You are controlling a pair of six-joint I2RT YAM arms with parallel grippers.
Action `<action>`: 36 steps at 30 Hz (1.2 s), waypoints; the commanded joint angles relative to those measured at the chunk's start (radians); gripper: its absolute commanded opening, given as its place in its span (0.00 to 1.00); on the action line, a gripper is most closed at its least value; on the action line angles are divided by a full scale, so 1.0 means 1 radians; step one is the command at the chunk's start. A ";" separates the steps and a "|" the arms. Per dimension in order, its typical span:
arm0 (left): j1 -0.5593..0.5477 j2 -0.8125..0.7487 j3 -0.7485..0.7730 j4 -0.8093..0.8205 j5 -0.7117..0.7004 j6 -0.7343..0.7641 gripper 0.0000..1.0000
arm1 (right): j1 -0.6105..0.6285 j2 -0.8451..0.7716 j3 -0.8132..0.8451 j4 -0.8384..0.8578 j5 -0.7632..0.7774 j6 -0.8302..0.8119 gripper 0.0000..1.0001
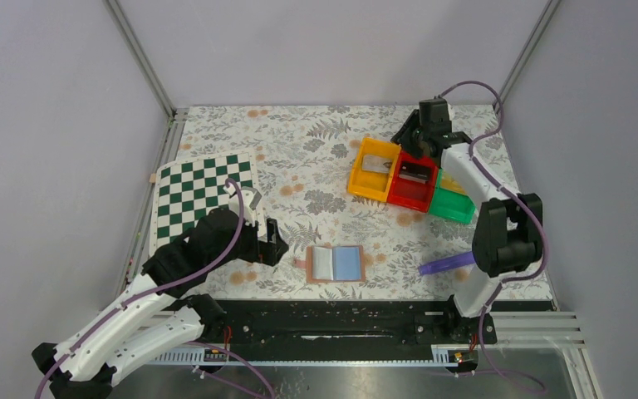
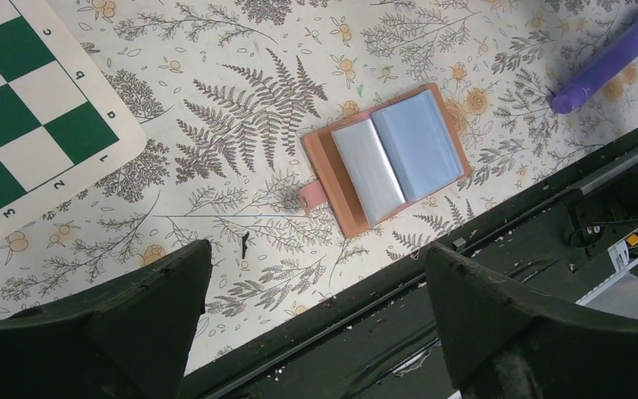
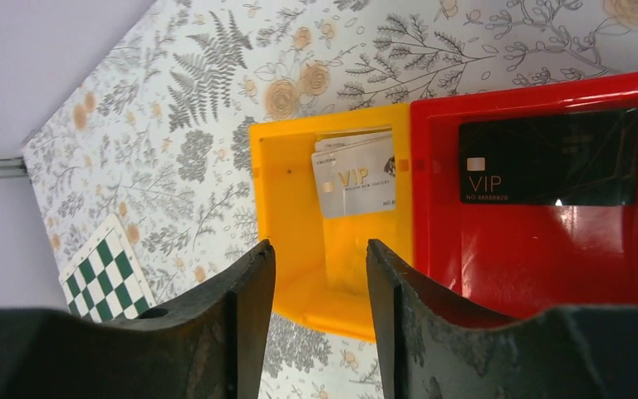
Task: Take the credit cards out of the card holder
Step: Place the credit card in the storage box, then reset both arms
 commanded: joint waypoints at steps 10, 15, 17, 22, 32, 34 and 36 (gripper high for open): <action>-0.003 -0.016 0.015 0.019 -0.035 -0.007 0.99 | 0.099 -0.387 -0.248 -0.103 -0.161 -0.198 0.52; -0.002 -0.053 0.022 0.041 0.000 -0.041 0.99 | 0.245 -0.622 -0.377 -0.204 -0.113 -0.290 0.58; -0.002 -0.081 0.013 0.072 0.021 -0.064 0.99 | 0.284 -0.724 -0.423 -0.248 -0.111 -0.302 0.64; -0.003 -0.181 -0.041 0.188 0.018 -0.106 0.99 | 0.307 -0.968 -0.519 -0.355 -0.117 -0.336 0.83; -0.002 -0.196 -0.132 0.277 -0.049 -0.185 0.99 | 0.307 -1.274 -0.683 -0.427 -0.081 -0.320 0.99; -0.003 -0.192 -0.150 0.279 -0.055 -0.193 0.99 | 0.307 -1.301 -0.703 -0.424 -0.050 -0.300 0.99; -0.003 -0.196 -0.166 0.281 -0.060 -0.198 0.99 | 0.307 -1.318 -0.698 -0.424 -0.026 -0.279 0.99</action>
